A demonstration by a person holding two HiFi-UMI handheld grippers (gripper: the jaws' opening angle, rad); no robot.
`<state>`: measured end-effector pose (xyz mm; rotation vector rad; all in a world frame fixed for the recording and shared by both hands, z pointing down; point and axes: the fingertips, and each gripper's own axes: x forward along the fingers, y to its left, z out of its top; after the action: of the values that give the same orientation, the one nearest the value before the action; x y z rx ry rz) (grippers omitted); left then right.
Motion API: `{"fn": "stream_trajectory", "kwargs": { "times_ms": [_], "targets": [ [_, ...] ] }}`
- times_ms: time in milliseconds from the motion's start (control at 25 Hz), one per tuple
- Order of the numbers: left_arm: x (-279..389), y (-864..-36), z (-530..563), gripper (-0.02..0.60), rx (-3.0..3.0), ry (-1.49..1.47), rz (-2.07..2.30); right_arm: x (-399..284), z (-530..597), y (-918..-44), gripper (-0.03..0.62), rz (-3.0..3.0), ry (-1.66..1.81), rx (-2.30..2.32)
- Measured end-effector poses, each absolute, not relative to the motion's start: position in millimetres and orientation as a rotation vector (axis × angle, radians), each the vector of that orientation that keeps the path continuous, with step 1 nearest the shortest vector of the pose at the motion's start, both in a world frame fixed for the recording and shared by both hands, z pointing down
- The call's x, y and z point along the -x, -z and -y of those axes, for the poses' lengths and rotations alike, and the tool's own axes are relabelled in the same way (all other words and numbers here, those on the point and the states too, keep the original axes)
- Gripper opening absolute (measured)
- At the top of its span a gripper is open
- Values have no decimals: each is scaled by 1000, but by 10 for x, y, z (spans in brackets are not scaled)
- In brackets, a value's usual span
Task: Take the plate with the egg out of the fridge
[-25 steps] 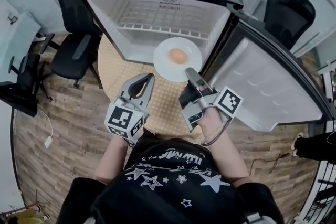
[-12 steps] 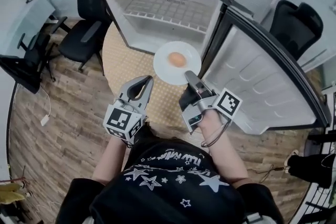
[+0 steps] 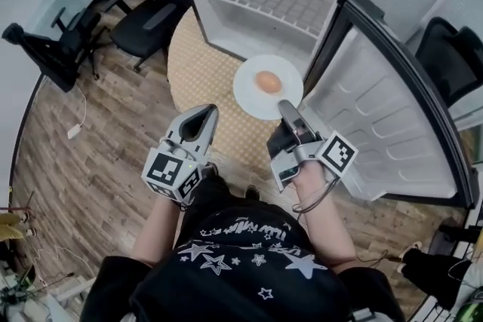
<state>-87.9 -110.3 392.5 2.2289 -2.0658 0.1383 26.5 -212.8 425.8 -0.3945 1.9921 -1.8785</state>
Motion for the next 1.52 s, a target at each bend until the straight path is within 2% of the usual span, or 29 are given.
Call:
{"fn": "stream_trajectory", "kwargs": {
  "times_ms": [760, 1520],
  "targets": [
    [893, -3964, 712, 15, -2169, -70, 2075, -191, 1887, -4293, 56, -2047, 1879, 373],
    [647, -3776, -322, 15, -2237, -20, 2052, -549, 839, -4130, 57, -2059, 1827, 436]
  ]
}}
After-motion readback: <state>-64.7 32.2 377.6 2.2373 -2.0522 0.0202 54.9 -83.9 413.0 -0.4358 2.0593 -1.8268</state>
